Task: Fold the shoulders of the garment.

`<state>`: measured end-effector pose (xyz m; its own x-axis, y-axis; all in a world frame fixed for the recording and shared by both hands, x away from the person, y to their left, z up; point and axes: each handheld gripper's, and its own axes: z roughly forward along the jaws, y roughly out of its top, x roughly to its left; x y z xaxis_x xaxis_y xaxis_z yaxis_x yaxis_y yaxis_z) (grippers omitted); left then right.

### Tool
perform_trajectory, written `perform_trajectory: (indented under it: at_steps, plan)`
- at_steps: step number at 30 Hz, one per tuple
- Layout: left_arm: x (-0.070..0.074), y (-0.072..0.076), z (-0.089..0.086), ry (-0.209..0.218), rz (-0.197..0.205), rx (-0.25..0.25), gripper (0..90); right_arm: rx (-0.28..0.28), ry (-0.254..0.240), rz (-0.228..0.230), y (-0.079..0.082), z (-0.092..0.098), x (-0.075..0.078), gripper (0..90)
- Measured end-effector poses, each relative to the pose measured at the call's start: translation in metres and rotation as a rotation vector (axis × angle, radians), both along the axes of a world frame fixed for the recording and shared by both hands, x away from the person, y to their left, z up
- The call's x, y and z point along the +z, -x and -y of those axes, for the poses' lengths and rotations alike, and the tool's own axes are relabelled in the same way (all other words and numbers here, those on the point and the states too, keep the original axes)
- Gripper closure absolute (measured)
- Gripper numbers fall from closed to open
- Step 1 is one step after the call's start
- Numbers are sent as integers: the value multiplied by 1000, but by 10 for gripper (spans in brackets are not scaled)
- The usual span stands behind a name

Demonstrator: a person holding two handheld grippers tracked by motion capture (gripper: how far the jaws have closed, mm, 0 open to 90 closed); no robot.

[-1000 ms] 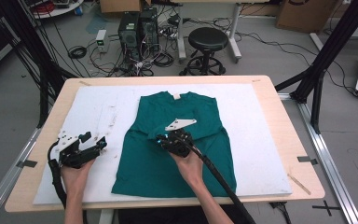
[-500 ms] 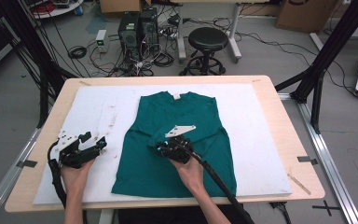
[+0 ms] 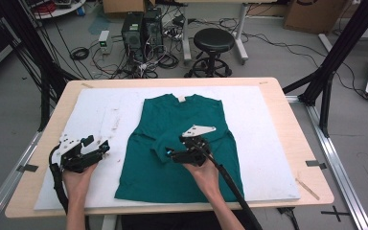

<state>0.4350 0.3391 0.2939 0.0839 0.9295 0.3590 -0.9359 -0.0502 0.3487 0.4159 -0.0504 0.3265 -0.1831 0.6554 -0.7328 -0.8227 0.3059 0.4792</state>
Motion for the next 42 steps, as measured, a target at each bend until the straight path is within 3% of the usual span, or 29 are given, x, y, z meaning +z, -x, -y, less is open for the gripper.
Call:
perform_trajectory:
  at_steps: [2, 4, 9, 14, 15, 16, 17, 18, 20, 21, 23, 24, 25, 27, 28, 29, 32, 34, 38, 42]
  plan:
    - [0, 0, 0, 2, 0, 1, 310, -5, -5, -2, 2, 5, 1, 382]
    - [0, 0, 1, 3, -2, 4, 310, 15, 31, -7, 3, 4, 1, 408]
    - [0, 0, 1, 1, -2, 8, 311, -13, 89, -74, -5, -26, 6, 421]
    - [1, 0, 1, 2, -3, 4, 310, -78, 78, -71, -14, -49, 12, 416]
    - [1, 0, 1, 1, -4, 6, 310, -97, 84, -85, -17, -54, 16, 470]
    - [1, 0, 1, 1, -5, 6, 310, -97, 84, -85, -17, -54, 16, 470]
    - [1, 0, 1, 1, -6, 7, 310, -118, 87, -107, -22, -58, 19, 620]
    - [1, 0, 1, 0, -8, 7, 310, -118, 87, -107, -22, -58, 19, 620]
    - [1, 0, 1, 1, -7, 6, 310, -146, 95, -108, -24, -59, 19, 773]
    - [1, 0, 0, 1, -8, 7, 310, -147, 97, -112, -24, -59, 19, 808]
    - [1, 0, 0, 1, -8, 6, 310, -111, 90, -118, -21, -55, 20, 854]
    - [1, 0, 0, 1, -8, 7, 310, -17, 86, -127, -15, -48, 21, 859]
    - [1, 0, 0, 1, -8, 7, 310, -17, 86, -127, -15, -48, 21, 859]
    - [1, 0, 1, 2, -8, 5, 310, 66, 81, -120, -11, -40, 21, 852]
    - [1, 0, 0, 2, -8, 5, 310, 91, 83, -116, -10, -38, 20, 796]
    - [1, 0, 1, 2, -8, 5, 310, 100, 83, -119, -10, -37, 20, 661]
    - [1, 0, 1, 1, -8, 7, 310, 43, 91, -163, -14, -38, 22, 469]
    - [1, 0, 1, 0, -8, 7, 310, 11, 76, -134, -14, -37, 20, 483]
    - [1, 0, 1, 0, -8, 7, 310, 11, 51, -92, -10, -26, 17, 473]
    - [1, 0, 1, -1, -5, 7, 310, 29, 9, -43, -5, -8, 14, 341]
